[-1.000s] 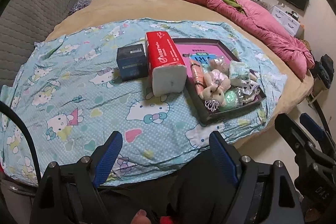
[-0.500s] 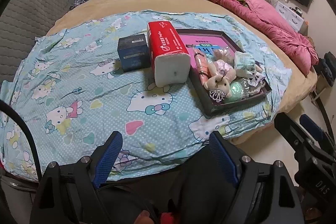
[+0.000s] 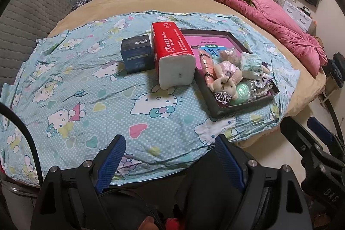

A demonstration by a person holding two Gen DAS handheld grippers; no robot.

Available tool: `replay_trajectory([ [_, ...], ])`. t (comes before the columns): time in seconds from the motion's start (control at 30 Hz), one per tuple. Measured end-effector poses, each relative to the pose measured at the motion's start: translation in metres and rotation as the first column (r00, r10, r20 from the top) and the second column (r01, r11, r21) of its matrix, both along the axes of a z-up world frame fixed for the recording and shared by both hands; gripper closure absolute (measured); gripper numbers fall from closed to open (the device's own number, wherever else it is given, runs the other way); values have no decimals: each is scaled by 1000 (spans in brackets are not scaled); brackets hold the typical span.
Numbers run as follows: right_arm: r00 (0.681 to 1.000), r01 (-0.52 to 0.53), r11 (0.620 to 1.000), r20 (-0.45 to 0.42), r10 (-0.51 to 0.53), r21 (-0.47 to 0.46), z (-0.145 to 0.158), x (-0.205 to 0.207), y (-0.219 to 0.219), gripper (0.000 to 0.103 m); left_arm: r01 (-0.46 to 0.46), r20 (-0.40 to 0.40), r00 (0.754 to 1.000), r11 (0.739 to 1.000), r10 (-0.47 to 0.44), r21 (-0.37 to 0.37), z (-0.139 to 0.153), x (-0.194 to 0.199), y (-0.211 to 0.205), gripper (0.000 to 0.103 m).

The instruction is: Organize soft objects

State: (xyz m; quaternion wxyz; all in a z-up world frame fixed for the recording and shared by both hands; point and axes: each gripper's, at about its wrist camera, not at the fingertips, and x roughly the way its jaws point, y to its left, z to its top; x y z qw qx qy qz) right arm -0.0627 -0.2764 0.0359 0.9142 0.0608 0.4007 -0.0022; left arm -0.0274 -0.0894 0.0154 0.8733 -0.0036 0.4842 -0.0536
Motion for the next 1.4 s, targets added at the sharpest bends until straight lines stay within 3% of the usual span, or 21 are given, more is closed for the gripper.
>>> replay_trajectory([
  [1.4,1000,-2,1000,-20,2,-21,-2,2,5,1,-6,9,1000,1000,6,13,1,2,4,19],
])
